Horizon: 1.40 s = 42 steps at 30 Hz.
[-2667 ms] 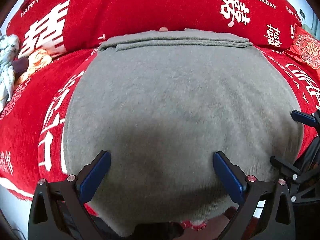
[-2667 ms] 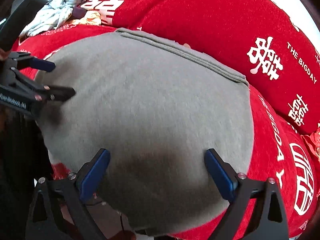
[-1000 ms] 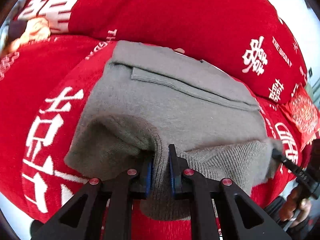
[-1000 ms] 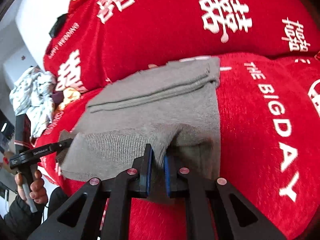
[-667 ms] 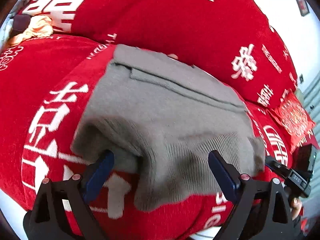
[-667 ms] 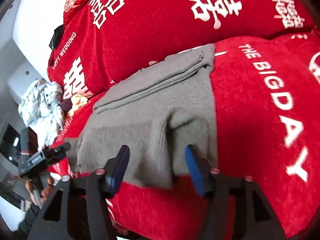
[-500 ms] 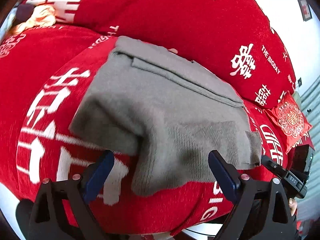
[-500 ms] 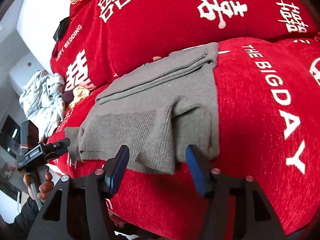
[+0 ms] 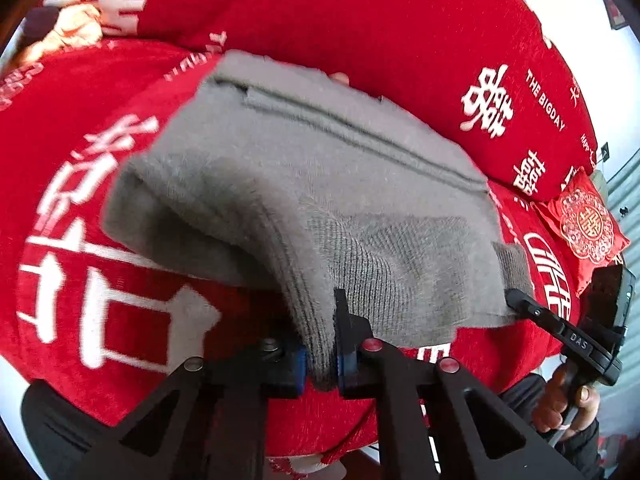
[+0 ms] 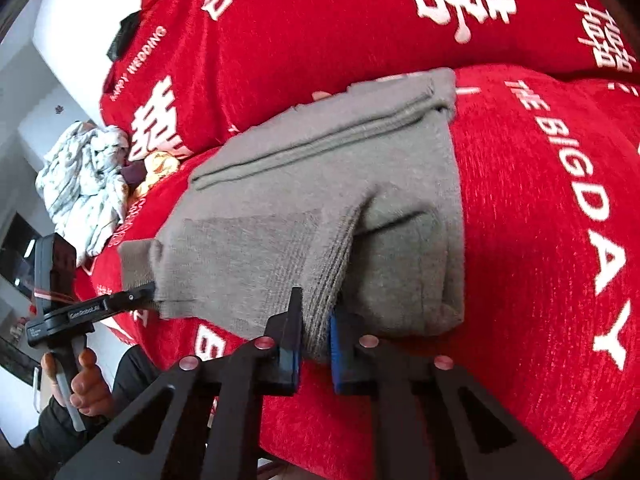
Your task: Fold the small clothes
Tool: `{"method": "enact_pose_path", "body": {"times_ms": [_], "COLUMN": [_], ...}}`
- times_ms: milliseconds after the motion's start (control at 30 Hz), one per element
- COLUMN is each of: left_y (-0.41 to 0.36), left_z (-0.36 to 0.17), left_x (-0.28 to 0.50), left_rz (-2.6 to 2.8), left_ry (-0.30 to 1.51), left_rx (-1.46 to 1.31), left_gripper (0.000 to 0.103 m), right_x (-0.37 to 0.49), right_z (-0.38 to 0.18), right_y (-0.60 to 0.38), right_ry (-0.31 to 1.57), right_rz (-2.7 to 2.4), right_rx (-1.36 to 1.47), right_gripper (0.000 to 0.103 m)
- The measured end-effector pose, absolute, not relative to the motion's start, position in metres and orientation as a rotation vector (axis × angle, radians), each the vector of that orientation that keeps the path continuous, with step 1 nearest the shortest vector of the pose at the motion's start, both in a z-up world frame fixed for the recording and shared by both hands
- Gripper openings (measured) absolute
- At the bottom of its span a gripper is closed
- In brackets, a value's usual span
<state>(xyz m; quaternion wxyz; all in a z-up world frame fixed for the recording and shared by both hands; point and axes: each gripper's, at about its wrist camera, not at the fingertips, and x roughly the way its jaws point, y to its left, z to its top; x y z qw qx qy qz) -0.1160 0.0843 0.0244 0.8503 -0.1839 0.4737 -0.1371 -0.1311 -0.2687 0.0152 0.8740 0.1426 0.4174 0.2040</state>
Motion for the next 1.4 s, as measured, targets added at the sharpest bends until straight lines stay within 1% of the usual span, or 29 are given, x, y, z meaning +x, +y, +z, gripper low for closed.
{"method": "enact_pose_path", "body": {"times_ms": [133, 267, 467, 633, 1100, 1400], "left_y": [0.093, 0.099, 0.093, 0.087, 0.081, 0.077], "left_z": [0.058, 0.085, 0.116, 0.131, 0.137, 0.131], "left_x": [-0.129, -0.126, -0.109, -0.086, -0.013, 0.036], "left_rz": [-0.271, -0.232, -0.211, -0.214, -0.200, -0.190], "left_ry": [0.891, 0.820, 0.769, 0.742, 0.772, 0.823], "left_rx": [-0.367, -0.382, -0.344, -0.318, -0.294, -0.289], "left_gripper": [0.011, 0.011, 0.011, 0.011, 0.011, 0.011], "right_x": [-0.143, -0.147, -0.142, -0.126, -0.050, 0.001], "right_z": [0.035, 0.059, 0.097, 0.112, 0.131, 0.131], "right_y": [-0.274, -0.280, -0.277, -0.278, -0.272, -0.272], "right_ry": [0.812, 0.742, 0.664, 0.658, 0.699, 0.744], "right_rz": [0.465, 0.490, 0.477, 0.422, 0.333, 0.292], "right_rx": [0.324, 0.373, 0.382, 0.389, 0.382, 0.379], "right_gripper": [0.011, 0.011, 0.010, 0.010, 0.010, 0.010]}}
